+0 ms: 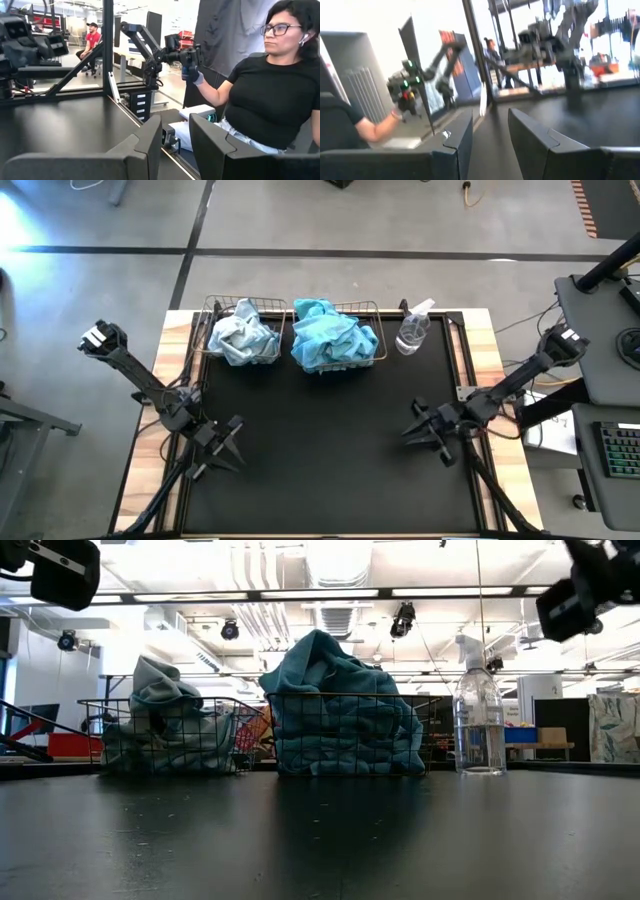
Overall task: Sort microfiber towel by color & place in baskets
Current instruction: Return to Home Position
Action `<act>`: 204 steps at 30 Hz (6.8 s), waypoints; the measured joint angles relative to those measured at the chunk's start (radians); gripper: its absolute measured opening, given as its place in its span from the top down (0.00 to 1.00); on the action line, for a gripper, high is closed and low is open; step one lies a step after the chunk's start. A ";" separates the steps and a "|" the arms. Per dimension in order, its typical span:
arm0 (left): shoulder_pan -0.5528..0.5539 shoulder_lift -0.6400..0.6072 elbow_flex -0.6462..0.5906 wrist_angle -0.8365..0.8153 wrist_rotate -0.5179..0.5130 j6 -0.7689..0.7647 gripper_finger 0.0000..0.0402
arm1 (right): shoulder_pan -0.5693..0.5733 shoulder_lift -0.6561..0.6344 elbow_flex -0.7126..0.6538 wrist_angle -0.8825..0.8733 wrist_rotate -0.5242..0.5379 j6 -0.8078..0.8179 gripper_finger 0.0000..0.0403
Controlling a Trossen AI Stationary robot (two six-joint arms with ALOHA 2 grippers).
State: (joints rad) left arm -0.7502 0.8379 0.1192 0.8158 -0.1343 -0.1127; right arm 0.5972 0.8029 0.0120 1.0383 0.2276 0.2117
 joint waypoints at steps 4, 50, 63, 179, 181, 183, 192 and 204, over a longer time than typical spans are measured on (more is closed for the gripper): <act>0.000 0.000 0.000 0.000 0.014 0.000 0.79 | 0.000 -0.130 0.000 -0.043 0.000 -0.048 0.71; 0.000 0.002 0.000 0.020 0.014 0.000 0.79 | -0.439 -0.801 -0.001 -0.922 0.295 -0.001 0.71; 0.000 0.002 0.000 0.021 0.014 0.000 0.79 | -1.095 -0.733 -0.001 -0.977 0.072 0.085 0.71; -0.003 -0.714 -0.110 -0.490 0.092 0.119 0.79 | -1.822 -0.433 0.000 -0.779 -0.489 -0.030 0.71; -0.003 -0.762 -0.110 -0.566 0.084 0.120 0.79 | -1.822 -0.433 0.000 -0.779 -0.489 -0.030 0.71; -0.004 -0.801 -0.110 -0.635 0.018 0.123 0.79 | -1.822 -0.433 0.000 -0.779 -0.489 -0.030 0.71; 0.008 -0.838 -0.111 -0.682 -0.440 0.036 0.79 | -1.822 -0.434 0.000 -0.779 -0.488 -0.030 0.71; 0.061 -0.837 -0.111 -0.675 -0.283 0.111 0.79 | -1.822 -0.433 0.000 -0.779 -0.488 -0.030 0.71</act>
State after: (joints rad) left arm -0.6896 0.0008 0.0086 0.1404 -0.4171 -0.0020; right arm -1.2244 0.3695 0.0116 0.2593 -0.2607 0.1818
